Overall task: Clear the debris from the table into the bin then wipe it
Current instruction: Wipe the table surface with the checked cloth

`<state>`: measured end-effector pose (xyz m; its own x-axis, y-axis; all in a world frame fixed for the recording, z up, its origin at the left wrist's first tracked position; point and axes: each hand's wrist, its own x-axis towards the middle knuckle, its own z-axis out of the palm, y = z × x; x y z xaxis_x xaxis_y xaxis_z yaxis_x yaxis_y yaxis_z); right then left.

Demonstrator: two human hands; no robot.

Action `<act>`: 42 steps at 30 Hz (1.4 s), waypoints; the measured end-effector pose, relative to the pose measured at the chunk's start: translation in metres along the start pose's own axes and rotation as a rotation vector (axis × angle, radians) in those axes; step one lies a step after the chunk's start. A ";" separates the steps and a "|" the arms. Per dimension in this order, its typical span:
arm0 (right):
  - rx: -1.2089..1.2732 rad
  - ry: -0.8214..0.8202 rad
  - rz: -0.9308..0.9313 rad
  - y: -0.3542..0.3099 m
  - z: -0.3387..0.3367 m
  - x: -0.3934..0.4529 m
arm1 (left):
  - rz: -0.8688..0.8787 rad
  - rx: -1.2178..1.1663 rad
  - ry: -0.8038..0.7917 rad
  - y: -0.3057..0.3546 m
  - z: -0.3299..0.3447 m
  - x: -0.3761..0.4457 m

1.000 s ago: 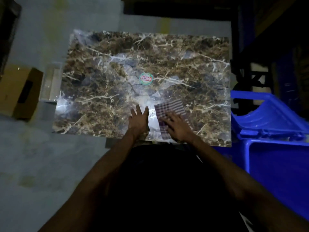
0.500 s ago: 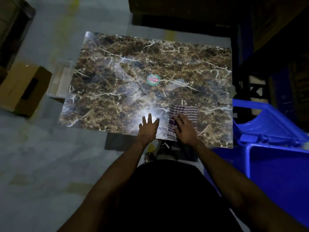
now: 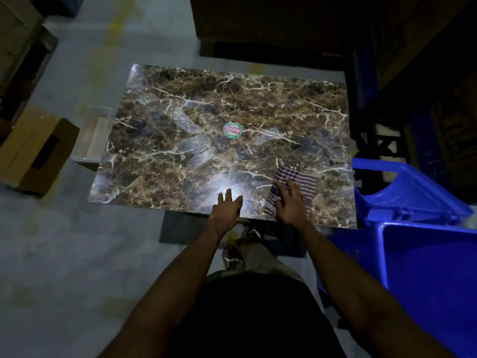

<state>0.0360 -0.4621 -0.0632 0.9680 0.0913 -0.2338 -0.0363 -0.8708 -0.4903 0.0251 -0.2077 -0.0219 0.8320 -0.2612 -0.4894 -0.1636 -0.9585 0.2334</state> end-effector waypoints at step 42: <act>-0.018 -0.170 -0.295 0.146 -0.077 -0.043 | -0.128 -0.015 0.150 0.100 -0.015 0.075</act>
<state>0.0082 -0.6305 -0.0604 0.8809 0.4185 -0.2210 0.2453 -0.8031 -0.5431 0.0795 -0.3216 -0.0227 0.9153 -0.1162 -0.3856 -0.0446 -0.9808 0.1899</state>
